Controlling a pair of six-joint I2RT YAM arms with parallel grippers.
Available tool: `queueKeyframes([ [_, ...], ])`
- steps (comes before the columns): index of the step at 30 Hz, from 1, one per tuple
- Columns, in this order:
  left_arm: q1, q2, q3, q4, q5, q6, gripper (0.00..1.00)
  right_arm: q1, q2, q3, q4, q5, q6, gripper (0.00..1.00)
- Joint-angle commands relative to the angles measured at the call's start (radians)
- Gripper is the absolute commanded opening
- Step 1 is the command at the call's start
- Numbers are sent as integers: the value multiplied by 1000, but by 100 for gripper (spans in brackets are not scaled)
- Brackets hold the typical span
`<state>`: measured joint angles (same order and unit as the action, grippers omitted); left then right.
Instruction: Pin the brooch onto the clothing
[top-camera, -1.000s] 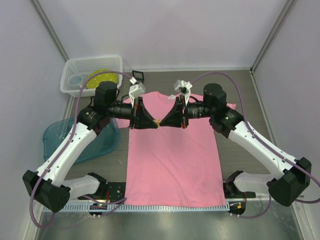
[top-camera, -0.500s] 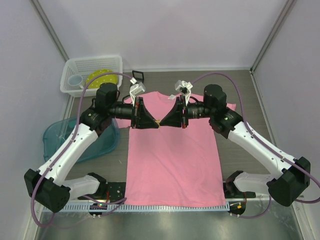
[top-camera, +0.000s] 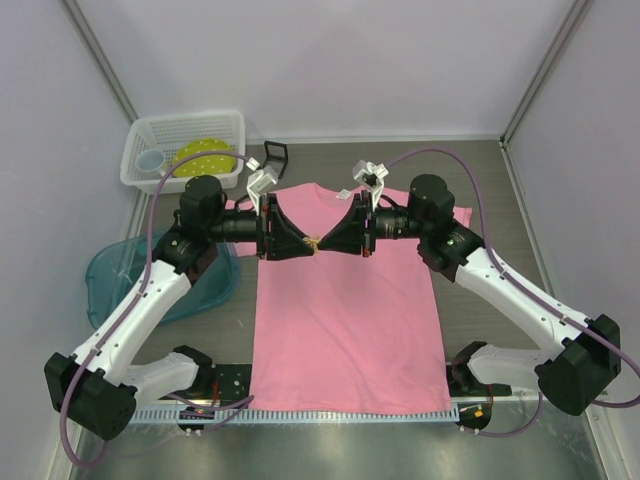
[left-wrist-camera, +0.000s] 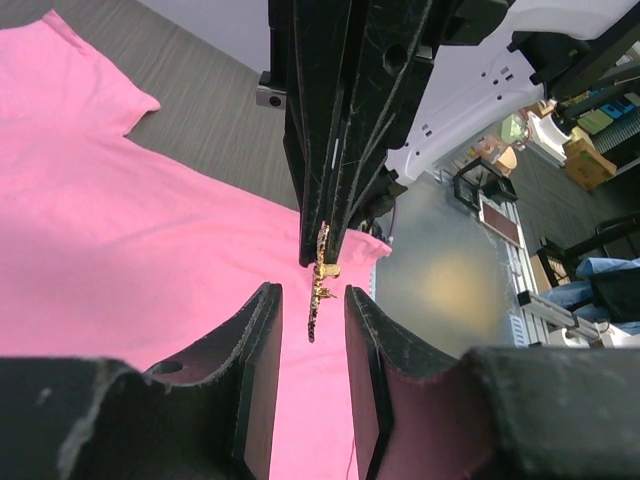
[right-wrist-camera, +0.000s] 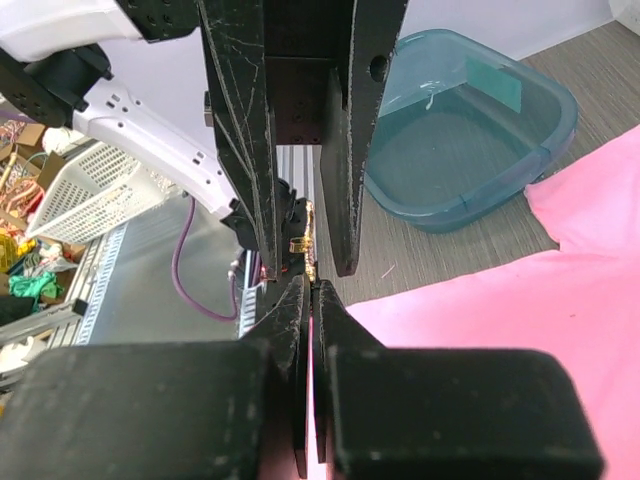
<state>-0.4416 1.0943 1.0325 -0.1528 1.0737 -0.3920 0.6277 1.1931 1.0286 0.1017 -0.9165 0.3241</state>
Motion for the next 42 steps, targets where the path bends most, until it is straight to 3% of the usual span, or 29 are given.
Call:
queueKeyframes([
  [1, 11, -40, -37, 192, -20, -96, 34, 4, -47, -22, 136, 31, 87, 1],
  [9, 20, -68, -127, 409, -69, -241, 32, 6, -49, -48, 204, 53, 168, 1],
  [15, 21, -60, -135, 456, -77, -277, 21, 6, -49, -56, 216, 53, 182, 1],
  [22, 27, -54, -141, 483, -77, -303, 19, 6, -50, -64, 228, 53, 193, 1],
  [29, 35, -40, -126, 435, -70, -297, 0, 4, -38, -50, 221, 53, 181, 2],
  [31, 41, -28, -112, 385, -89, -253, 0, 0, -27, -26, 123, 60, 94, 23],
  [32, 49, -21, -91, 315, -101, -233, 0, -2, -18, 0, 86, 73, 58, 43],
  [35, 66, 25, -42, 181, -158, -160, 0, -23, 23, 62, -93, 148, -116, 61],
  [40, 113, 127, 6, 121, -236, -166, 0, -29, 183, 189, -344, 333, -481, 65],
  [42, 132, 182, 14, 137, -264, -182, 0, -29, 227, 234, -398, 396, -543, 65],
])
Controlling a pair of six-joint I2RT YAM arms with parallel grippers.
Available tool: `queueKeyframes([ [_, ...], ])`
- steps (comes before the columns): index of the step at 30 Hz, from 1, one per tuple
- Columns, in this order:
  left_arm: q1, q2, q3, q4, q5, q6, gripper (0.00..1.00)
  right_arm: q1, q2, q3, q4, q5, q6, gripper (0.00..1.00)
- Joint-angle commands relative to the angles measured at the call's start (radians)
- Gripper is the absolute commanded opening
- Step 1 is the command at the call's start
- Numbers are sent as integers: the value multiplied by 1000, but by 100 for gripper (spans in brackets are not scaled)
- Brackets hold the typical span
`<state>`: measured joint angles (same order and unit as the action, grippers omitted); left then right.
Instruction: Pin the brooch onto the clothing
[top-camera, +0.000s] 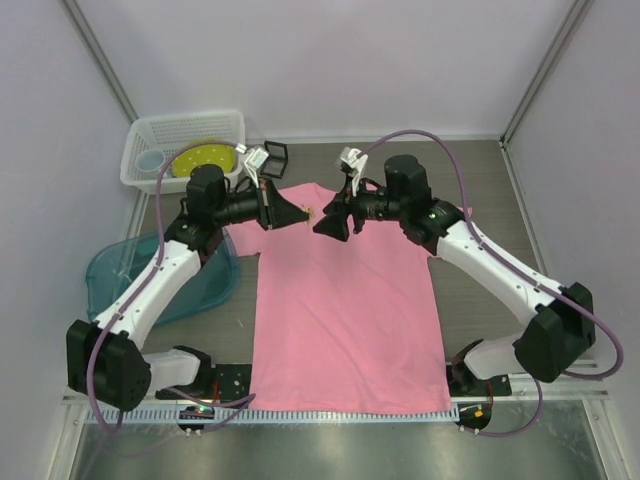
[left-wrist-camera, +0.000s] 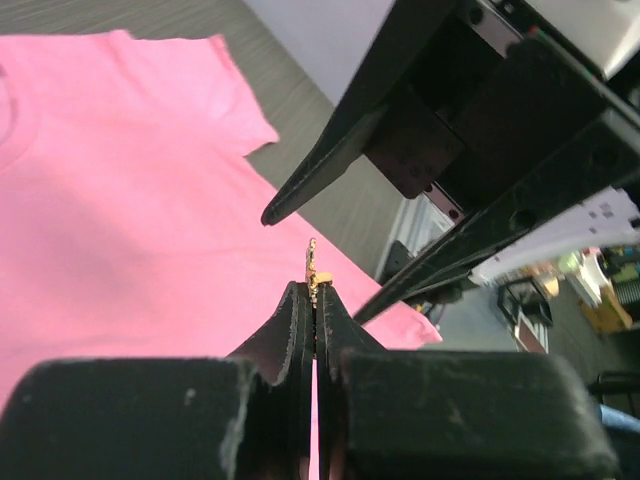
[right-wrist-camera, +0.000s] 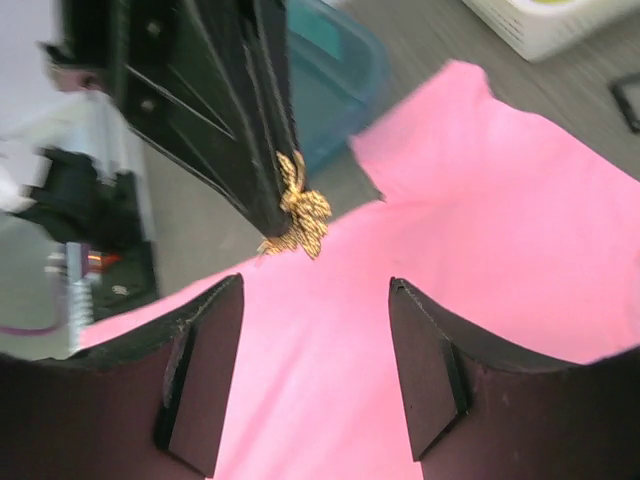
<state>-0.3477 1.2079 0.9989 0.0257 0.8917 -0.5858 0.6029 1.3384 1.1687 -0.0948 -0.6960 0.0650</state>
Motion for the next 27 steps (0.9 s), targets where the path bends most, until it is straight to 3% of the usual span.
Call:
queueKeyframes([
  [1, 61, 93, 49, -30, -105, -6, 0, -5, 128, 106, -216, 182, -315, 65],
  [7, 148, 297, 72, 111, -128, -161, 0, -5, 274, 160, -189, 265, -410, 64],
  [16, 191, 588, 139, 307, -184, -314, 0, 47, 573, 304, -138, 325, -485, 58],
  [27, 208, 706, 149, 319, -280, -324, 0, 46, 821, 454, 29, 421, -459, 49],
])
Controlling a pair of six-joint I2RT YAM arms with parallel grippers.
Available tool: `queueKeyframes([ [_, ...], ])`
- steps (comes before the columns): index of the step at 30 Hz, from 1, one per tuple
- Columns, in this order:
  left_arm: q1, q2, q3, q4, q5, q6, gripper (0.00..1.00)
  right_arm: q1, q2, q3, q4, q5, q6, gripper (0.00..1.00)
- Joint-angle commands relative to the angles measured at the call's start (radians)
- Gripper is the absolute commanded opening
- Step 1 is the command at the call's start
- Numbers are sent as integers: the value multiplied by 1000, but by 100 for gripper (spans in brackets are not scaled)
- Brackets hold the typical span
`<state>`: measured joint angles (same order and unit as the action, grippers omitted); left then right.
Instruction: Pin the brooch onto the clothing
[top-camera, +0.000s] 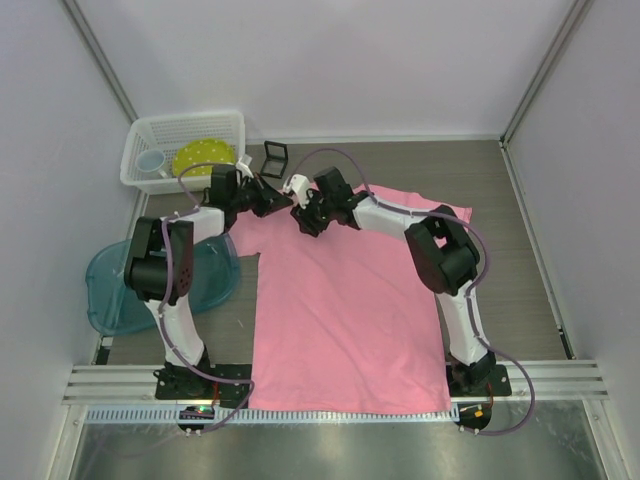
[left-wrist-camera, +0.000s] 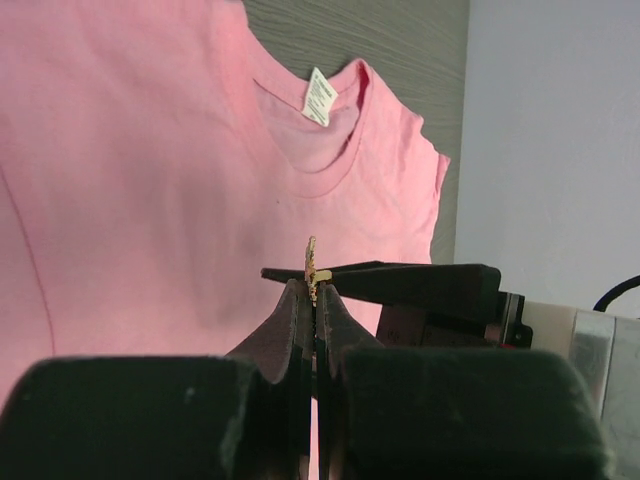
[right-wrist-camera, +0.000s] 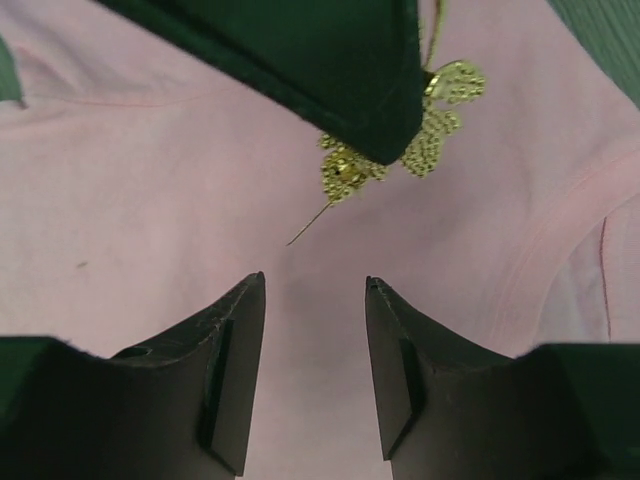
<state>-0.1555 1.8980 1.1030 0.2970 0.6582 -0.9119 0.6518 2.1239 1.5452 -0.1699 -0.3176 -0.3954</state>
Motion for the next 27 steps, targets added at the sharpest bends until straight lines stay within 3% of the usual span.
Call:
queueKeyframes([
  [1, 19, 22, 50, 34, -55, 7, 0, -1, 63, 91, 106, 41, -3, 49],
  [12, 30, 53, 47, -27, -71, -5, 0, 9, 85, 64, -49, -69, -77, 47],
  [20, 30, -22, -43, -62, -35, 5, 0, 52, -56, -146, -88, -173, -137, 47],
  [27, 27, -71, -100, -56, 4, 22, 0, 36, -136, -136, -62, -166, -51, 56],
])
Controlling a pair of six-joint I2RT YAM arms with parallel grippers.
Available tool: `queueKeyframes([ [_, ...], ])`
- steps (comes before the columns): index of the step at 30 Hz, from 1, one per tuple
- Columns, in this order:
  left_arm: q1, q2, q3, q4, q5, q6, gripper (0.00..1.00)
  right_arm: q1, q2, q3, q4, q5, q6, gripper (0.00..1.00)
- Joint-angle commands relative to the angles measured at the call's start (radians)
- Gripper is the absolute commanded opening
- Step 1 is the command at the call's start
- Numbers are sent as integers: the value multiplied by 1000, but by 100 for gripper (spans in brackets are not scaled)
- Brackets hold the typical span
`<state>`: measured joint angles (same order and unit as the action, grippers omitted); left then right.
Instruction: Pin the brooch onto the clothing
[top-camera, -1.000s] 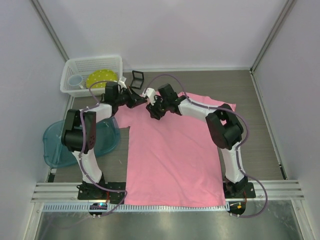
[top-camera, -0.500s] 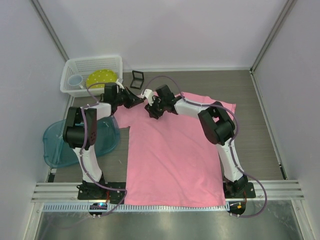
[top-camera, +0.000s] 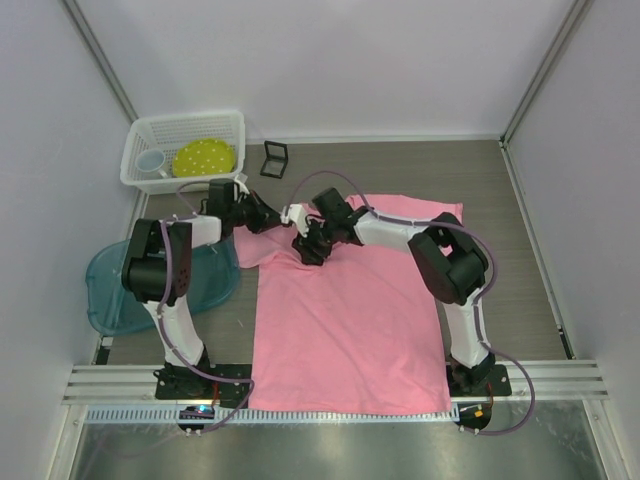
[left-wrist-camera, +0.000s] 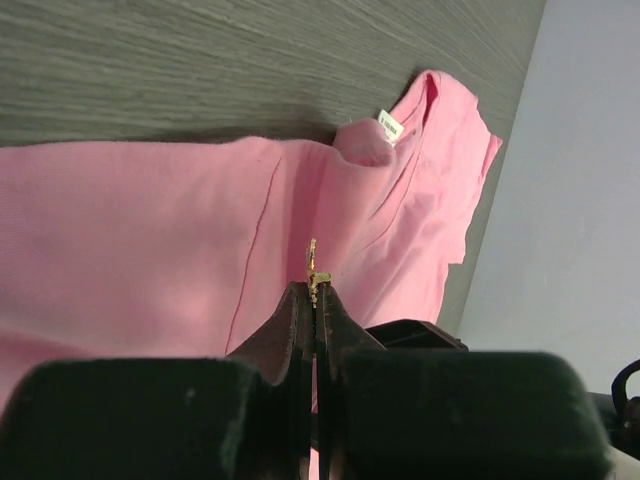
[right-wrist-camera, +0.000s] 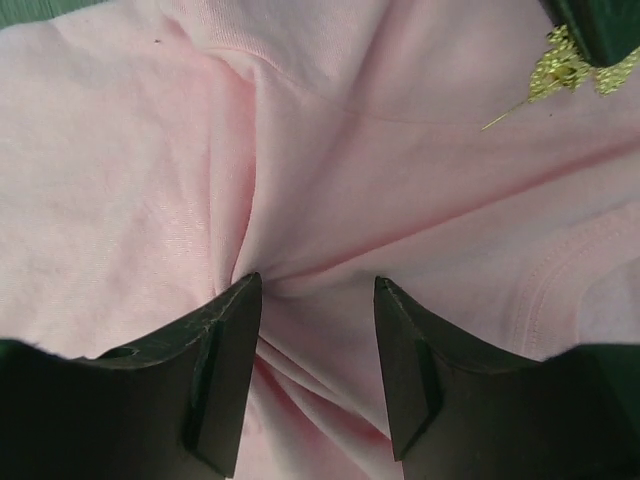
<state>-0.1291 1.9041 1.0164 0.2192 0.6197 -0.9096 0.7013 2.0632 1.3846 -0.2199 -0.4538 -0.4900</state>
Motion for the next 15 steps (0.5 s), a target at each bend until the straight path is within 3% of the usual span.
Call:
queueKeyframes([
  [1, -3, -80, -10, 22, 44, 24, 0, -23, -74, 57, -12, -34, 54, 56],
  [5, -21, -83, 1, 16, 41, 34, 0, -69, -40, 131, -13, -19, 71, 59],
  [11, -23, -42, 48, -47, 15, 34, 0, -89, 5, 177, -41, 23, -67, 67],
  [15, -23, -42, 44, -14, 18, 2, 0, -88, 26, 183, -64, 3, -147, 66],
])
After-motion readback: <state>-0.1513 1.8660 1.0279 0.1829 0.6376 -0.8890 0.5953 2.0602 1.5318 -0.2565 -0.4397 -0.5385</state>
